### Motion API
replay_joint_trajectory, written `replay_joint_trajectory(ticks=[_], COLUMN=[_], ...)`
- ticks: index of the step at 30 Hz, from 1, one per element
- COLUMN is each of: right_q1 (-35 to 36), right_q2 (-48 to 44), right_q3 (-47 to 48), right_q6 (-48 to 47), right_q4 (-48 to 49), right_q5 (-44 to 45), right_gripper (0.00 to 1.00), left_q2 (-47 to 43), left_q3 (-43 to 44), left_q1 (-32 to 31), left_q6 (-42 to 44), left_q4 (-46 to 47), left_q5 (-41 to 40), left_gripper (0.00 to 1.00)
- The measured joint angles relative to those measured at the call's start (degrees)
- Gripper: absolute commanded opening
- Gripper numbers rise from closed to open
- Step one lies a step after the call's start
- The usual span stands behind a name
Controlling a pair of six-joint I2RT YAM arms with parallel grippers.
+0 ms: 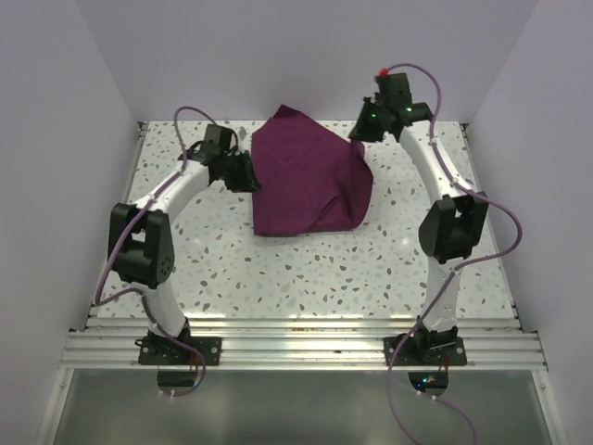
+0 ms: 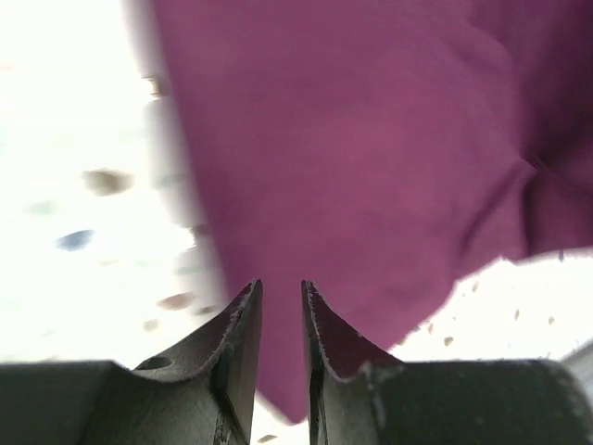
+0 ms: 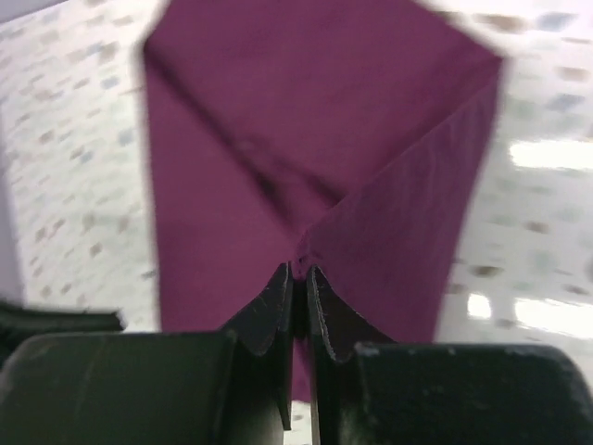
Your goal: Prepare the surgical pack
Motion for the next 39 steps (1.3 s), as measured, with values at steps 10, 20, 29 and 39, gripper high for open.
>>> replay_joint_trajectory(ticks=[10, 20, 29, 39], right_q1=[22.9, 23.7, 25.2, 26.8], right_q2=[5.9, 12.2, 15.5, 16.2], right_q3=[14.4, 9.3, 8.7, 9.2], right_q6=[1.2, 1.6, 5.0, 9.0], right_q4=[1.9, 3.0, 7.0, 13.3], right_q5=[-5.6, -8.4, -8.8, -6.6], right_gripper=[0.00, 0.00, 0.00, 0.00], left_q2=[-5.6, -1.1, -0.7, -0.7], left_q3=[-12.9, -14.0, -13.3, -13.2], left_q1=[11.4, 10.9, 10.9, 10.9], left_q6=[0.5, 0.5, 0.4, 0.5], left_q4=[-0.2, 0.7, 1.2, 1.2], left_q5=[-5.2, -1.9, -0.6, -0.6], left_gripper=[0.27, 0.27, 0.27, 0.28])
